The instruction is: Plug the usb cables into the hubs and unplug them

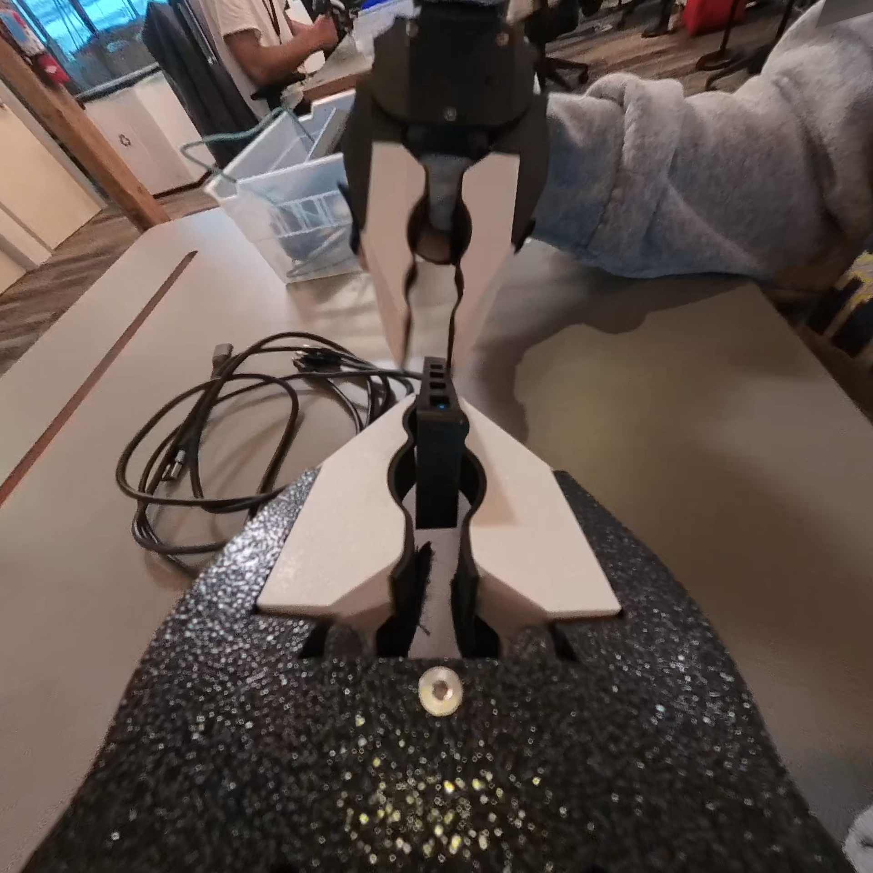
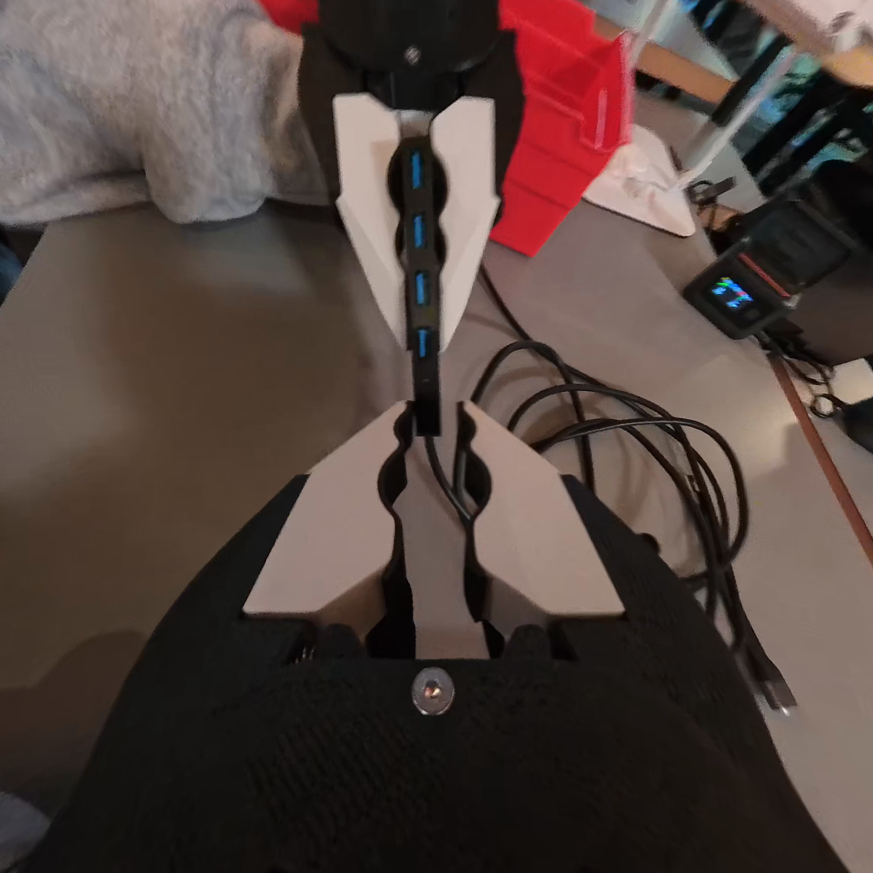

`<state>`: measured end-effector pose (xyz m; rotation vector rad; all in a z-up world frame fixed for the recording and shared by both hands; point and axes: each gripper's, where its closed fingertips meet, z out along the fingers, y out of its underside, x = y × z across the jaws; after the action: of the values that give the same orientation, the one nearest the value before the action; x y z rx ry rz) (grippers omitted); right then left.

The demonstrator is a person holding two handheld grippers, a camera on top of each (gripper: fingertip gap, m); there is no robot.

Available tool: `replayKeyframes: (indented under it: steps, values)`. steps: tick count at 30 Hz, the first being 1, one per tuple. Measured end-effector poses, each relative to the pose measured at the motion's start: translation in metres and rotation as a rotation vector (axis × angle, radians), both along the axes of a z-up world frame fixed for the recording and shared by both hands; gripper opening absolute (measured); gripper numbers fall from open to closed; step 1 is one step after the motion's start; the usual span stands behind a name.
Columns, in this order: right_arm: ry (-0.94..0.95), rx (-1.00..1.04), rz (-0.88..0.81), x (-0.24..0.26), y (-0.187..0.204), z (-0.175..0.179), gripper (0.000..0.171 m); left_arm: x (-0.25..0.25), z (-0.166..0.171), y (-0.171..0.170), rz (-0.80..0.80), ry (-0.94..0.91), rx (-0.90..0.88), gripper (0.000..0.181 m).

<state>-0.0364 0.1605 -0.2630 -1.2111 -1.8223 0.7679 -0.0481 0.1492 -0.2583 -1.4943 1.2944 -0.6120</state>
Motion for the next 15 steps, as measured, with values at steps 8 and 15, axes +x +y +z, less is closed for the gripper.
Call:
replayKeyframes:
  steps: [8,15]
  values:
    - [0.331,0.137,-0.485,0.032,0.082,0.071,0.025,0.011,-0.017,-0.004,-0.028,0.104,0.023,0.009]
    - [0.186,0.093,-0.943,0.065,0.146,0.033,0.015,0.030,-0.025,-0.011,-0.047,0.192,0.156,0.008]
